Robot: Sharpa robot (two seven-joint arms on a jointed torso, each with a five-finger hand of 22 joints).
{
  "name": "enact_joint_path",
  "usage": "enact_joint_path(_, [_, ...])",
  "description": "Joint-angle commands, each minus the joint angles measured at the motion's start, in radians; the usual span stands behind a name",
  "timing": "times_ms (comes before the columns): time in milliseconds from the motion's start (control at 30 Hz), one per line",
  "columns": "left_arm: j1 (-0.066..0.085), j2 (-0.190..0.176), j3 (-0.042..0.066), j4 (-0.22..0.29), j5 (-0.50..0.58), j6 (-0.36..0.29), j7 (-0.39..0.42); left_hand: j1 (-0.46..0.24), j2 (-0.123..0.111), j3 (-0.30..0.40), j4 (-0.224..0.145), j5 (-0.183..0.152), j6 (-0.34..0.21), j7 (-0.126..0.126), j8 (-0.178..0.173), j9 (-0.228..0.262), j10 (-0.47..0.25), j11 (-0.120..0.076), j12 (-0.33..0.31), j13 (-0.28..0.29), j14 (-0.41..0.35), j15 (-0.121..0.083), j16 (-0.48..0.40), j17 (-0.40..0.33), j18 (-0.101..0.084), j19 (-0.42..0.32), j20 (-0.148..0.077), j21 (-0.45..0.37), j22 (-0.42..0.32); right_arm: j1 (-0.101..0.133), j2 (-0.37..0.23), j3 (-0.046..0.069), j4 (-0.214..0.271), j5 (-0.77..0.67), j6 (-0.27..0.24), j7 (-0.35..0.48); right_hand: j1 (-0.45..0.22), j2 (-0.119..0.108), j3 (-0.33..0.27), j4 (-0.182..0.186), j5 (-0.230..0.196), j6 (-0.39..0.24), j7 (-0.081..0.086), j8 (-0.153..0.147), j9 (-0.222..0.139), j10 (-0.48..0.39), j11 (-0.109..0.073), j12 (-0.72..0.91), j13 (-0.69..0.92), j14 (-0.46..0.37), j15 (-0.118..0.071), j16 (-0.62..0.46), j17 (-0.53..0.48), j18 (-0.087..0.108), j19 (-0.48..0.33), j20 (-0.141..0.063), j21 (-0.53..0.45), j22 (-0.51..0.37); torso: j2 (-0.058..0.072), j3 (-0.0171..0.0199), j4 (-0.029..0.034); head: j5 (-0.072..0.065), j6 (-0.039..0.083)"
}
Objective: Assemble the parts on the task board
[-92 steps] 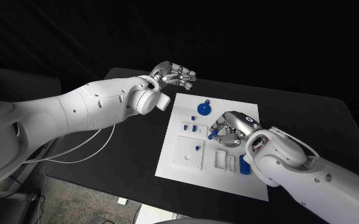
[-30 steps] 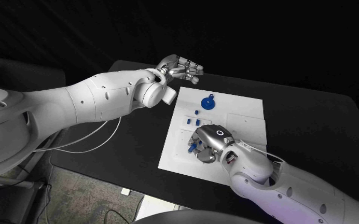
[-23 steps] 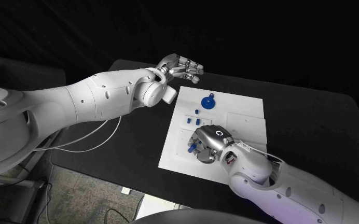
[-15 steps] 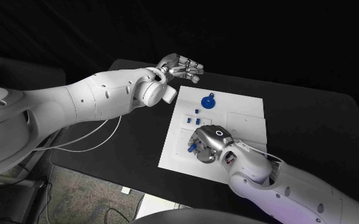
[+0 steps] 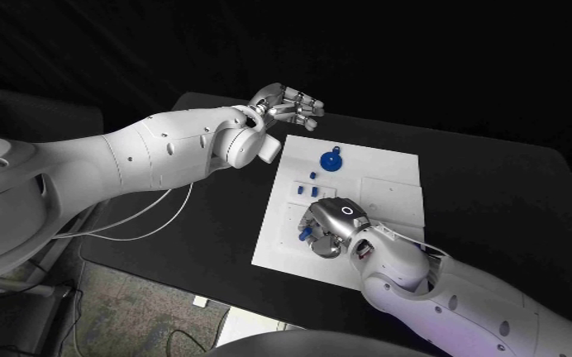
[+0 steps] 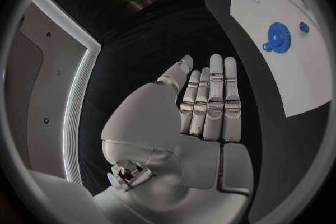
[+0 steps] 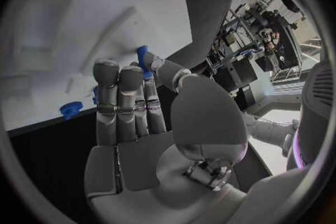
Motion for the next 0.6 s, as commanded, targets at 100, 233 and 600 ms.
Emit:
enact_joint_path(100, [0.0,0.003,0.001,0.001,0.006,0.016,0.003,-0.006,-0.006,0.002,0.006,0.002,-0.007,0.002,-0.001,0.0,-0.005,-0.001,0.0,0.0,-0.003,0.006,-0.005,0.0,0.005,-0.005,0.001,-0.004,-0.001,-0.002,0.005,-0.003,-0.005,-0.026,0.018,-0.018,-0.002,0.005,0.006,0.0,0.002,0.006,-0.001,0.007,0.001,0.045,-0.031,0.005,0.0,-0.001,-0.008,-0.003,0.002,0.017,0.045,-0.006,0.002,0.003,0.0,-0.0002,0.0004,-0.003,-0.001])
enact_joint_path(233, [0.0,0.003,0.001,0.001,0.006,0.017,0.001,-0.006,-0.006,0.001,0.007,0.002,-0.009,0.003,-0.001,0.0,-0.006,-0.001,0.0,0.0,-0.003,0.006,-0.005,0.0,0.005,-0.005,0.002,-0.005,-0.005,-0.002,0.008,-0.004,-0.005,-0.03,0.031,-0.02,-0.001,0.005,0.004,-0.001,0.002,0.008,-0.001,0.007,0.002,0.045,-0.031,0.005,0.0,-0.001,-0.008,-0.003,0.002,0.016,0.044,-0.005,0.001,0.004,0.0,-0.0002,0.0004,-0.003,-0.001])
enact_joint_path(600, [0.0,0.004,0.0,-0.001,0.006,0.024,-0.01,-0.006,-0.006,0.001,0.007,0.002,-0.009,0.003,-0.001,0.0,-0.006,-0.001,0.0,0.0,-0.003,0.006,-0.005,0.0,0.005,-0.005,0.002,-0.005,-0.005,-0.002,0.018,-0.02,-0.007,-0.025,0.041,-0.012,-0.005,0.004,-0.004,-0.002,0.009,0.006,0.0,0.006,0.0,0.043,-0.031,0.005,0.0,-0.002,-0.008,-0.005,0.002,0.014,0.044,-0.006,-0.006,0.005,0.0,0.0,0.0008,-0.004,-0.001])
